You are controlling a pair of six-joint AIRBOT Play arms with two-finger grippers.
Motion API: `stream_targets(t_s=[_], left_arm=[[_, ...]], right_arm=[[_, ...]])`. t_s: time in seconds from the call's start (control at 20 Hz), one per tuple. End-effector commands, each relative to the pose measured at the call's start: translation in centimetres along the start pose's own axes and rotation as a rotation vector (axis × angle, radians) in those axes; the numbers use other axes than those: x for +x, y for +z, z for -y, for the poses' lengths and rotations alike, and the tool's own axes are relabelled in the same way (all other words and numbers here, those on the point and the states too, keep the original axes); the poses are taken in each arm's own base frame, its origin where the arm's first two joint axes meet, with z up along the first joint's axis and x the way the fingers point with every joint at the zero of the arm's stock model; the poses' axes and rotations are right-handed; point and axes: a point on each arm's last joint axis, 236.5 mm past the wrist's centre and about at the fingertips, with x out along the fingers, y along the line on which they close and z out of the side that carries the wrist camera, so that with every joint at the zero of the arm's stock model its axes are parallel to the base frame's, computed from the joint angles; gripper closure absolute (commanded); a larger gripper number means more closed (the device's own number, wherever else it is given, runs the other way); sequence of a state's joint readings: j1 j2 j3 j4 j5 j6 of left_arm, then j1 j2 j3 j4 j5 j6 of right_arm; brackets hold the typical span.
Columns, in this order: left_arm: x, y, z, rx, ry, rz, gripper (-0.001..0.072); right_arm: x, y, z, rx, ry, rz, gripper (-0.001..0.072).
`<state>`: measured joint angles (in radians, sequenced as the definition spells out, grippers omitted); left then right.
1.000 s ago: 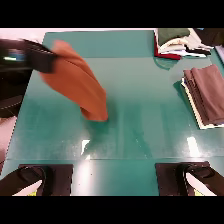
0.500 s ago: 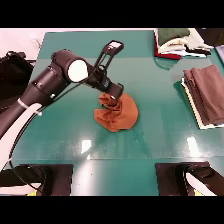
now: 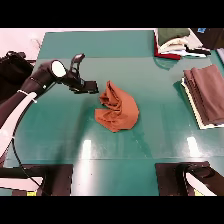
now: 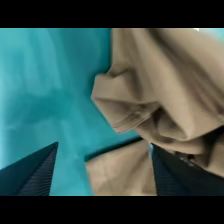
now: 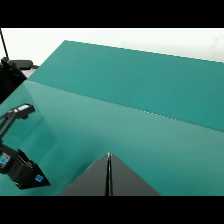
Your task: Fold the shirts.
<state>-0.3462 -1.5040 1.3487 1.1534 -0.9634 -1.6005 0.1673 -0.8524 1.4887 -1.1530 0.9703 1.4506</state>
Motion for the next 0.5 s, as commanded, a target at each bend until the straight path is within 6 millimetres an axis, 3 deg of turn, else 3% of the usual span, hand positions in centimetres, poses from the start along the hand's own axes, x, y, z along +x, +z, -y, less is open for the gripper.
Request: stream_targets(t_s=[0.0,0.2,0.45], left_arm=[[4.3,-1.4,-0.5,-0.078,-0.067,-0.035,0.0047],[7.8,-1.9,-0.5,-0.142,-0.091,-0.048,0.0047],[8.5,-1.3,0.8,-0.143,-0.109,-0.008,0.0047]], right_arm=[[0.0,-0.1,0.0,0.001,0.0,-0.003,0.0695],[0.0,-0.1,0.0,0.001,0.0,-0.004,0.0696],[0.3,-0.4,0.1,0.012,0.001,-0.015,0.0696]])
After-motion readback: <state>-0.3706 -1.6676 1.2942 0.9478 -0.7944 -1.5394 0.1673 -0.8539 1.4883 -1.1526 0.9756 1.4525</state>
